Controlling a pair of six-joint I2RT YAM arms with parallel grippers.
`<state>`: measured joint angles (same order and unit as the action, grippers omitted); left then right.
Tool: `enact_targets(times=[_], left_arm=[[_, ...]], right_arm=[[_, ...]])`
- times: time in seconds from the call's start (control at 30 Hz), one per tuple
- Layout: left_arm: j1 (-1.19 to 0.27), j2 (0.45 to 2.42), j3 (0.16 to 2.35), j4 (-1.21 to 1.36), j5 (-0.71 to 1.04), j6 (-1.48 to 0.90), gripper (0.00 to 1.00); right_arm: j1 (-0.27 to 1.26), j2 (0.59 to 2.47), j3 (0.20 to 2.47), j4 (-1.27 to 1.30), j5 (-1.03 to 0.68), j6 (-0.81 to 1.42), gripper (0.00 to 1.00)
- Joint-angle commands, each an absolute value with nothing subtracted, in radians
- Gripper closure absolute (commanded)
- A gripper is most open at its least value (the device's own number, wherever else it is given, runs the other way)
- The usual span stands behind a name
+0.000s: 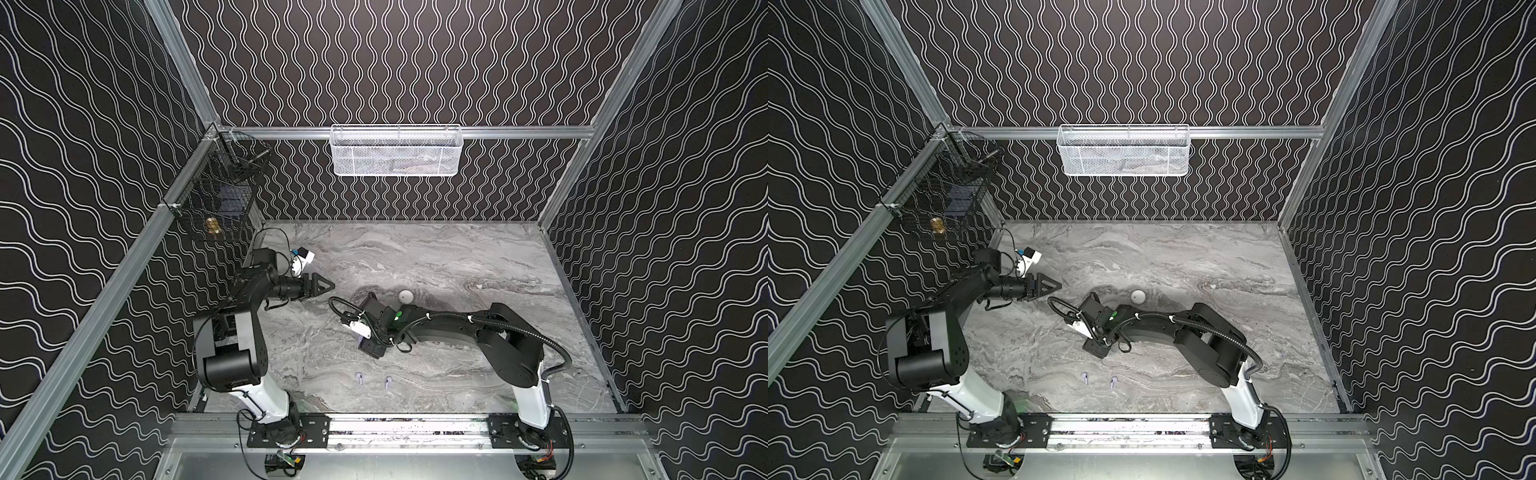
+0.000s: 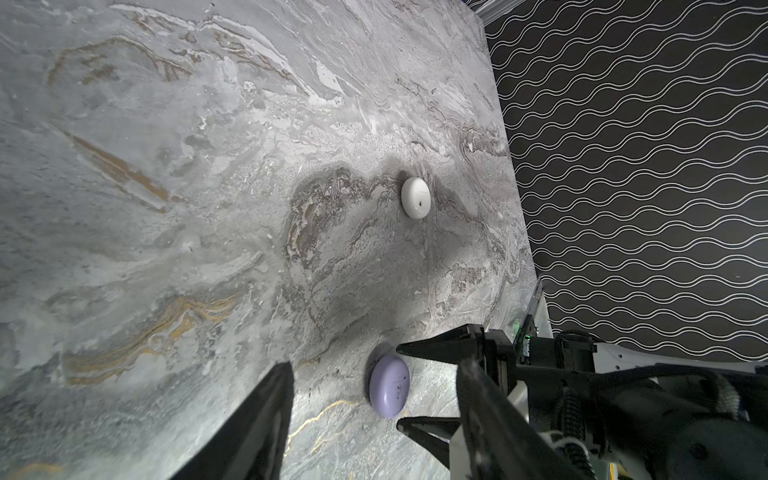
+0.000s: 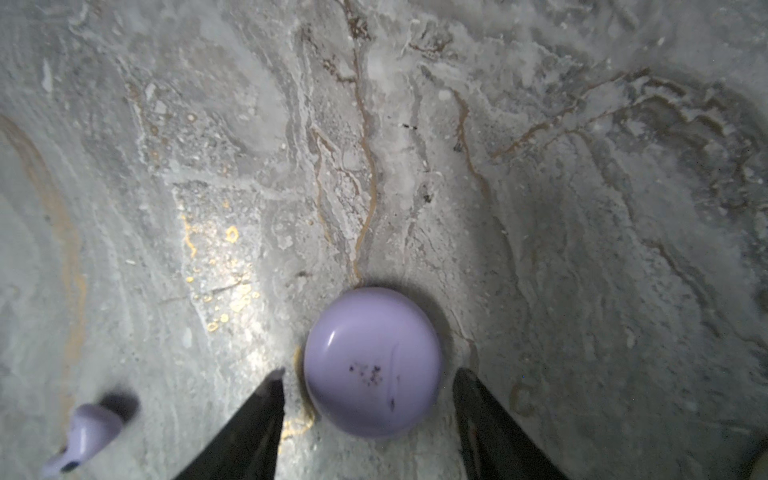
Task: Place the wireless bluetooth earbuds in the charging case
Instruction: 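Lower the right gripper and close it on the lilac case, then lift the lilac case with the right gripper while the left arm reaches toward it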
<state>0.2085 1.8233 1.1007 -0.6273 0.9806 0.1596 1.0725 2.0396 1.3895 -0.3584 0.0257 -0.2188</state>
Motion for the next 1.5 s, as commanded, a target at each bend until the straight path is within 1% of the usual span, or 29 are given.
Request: enact_targets(times=[0.0,0.17,0.5,0.63,0.77,0.97,1.2,1.3,1.47], left_arm=[[0.212,1.821,1.103,-0.614,1.005,0.172,0.34],[0.212,1.829,1.106,-0.613,1.008,0.175,0.34],[0.212,1.831,1.098,-0.610,1.003,0.179,0.34],[0.212,1.823,1.091,-0.610,1.002,0.181,0.34],[0.212,1.823,1.092,-0.610,1.005,0.181,0.34],[0.212,1.835,1.100,-0.611,1.009,0.179,0.34],[0.212,1.829,1.100,-0.610,1.008,0.178,0.33],[0.212,1.829,1.101,-0.611,1.007,0.176,0.33],[0.199,1.829,1.109,-0.611,1.007,0.169,0.33]], right_arm=[[1.075,2.038,1.395,-0.335,0.018,-0.157,0.32],[1.078,2.027,1.367,-0.312,0.021,-0.112,0.30],[1.078,2.070,1.407,-0.318,0.047,-0.114,0.31],[1.078,2.080,1.413,-0.323,0.046,-0.121,0.34],[1.080,2.081,1.415,-0.334,0.051,-0.126,0.39],[1.080,2.079,1.411,-0.334,0.057,-0.127,0.43],[1.081,2.083,1.412,-0.335,0.060,-0.132,0.50],[1.084,2.063,1.391,-0.316,0.077,-0.131,0.53],[1.086,1.975,1.320,-0.264,0.131,-0.129,0.59]])
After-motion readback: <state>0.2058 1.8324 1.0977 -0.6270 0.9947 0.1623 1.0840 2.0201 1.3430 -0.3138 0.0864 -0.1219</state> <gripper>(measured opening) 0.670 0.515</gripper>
